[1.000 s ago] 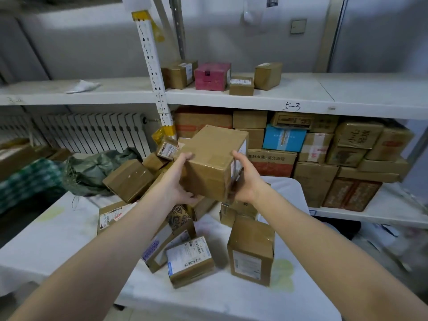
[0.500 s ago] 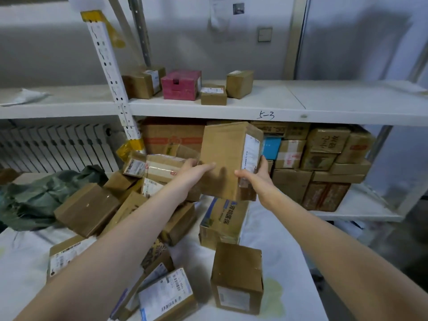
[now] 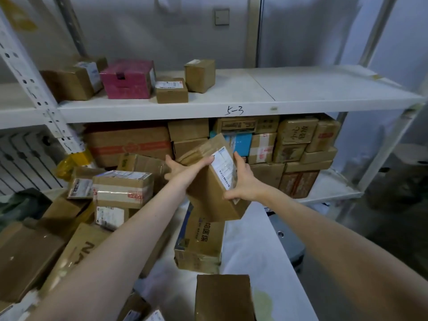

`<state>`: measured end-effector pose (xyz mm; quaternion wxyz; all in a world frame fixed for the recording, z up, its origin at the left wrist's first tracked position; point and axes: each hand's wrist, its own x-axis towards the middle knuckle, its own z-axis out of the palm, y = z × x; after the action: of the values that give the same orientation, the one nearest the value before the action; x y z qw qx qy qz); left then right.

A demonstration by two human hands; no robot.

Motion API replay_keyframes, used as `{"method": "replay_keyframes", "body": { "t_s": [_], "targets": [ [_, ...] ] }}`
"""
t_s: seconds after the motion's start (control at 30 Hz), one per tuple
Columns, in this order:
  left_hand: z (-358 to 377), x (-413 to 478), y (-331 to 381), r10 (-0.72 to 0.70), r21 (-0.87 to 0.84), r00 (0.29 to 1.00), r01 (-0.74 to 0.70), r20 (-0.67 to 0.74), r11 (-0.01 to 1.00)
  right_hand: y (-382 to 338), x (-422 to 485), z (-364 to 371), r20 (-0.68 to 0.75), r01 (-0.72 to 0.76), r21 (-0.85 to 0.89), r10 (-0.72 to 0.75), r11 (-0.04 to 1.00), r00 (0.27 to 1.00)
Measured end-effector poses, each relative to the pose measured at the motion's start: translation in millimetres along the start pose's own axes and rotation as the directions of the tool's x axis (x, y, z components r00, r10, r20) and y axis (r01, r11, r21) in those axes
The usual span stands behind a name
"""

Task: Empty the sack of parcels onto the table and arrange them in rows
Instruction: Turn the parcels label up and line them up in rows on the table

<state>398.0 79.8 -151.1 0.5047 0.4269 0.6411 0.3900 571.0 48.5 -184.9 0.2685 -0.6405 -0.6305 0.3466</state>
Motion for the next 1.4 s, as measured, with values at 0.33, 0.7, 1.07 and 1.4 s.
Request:
{"method": "replay_keyframes", "body": {
  "t_s": [0.33,0.7,1.07,1.4],
  "targets": [
    [13.6,24.7,3.5,0.016,0.456,0.998,-0.038,0.052,0.889,21.5,68.1,-38.7,0.117,0.189,-0.446,-0.152,0.875,0.981],
    [65.6,31.9,-18.1,0.315,0.713,0.843,-0.537,0.435,0.45,67.0,96.5,-65.3,0.289,0.528,-0.662,-0.468,0.533,0.835],
    [142.8,44.8,-29.5,0.308,0.441,0.947,-0.238,-0.092,0.865,100.1,89.6,-83.5,0.265,-0.405,0.737,0.319,0.541,0.91],
    [177.8,53.0,-76.5,0.178,0.387,0.977,-0.211,0.119,0.898,151.1,91.4,-67.4,0.234,-0.378,0.477,0.3,0.794,0.925]
  ]
}}
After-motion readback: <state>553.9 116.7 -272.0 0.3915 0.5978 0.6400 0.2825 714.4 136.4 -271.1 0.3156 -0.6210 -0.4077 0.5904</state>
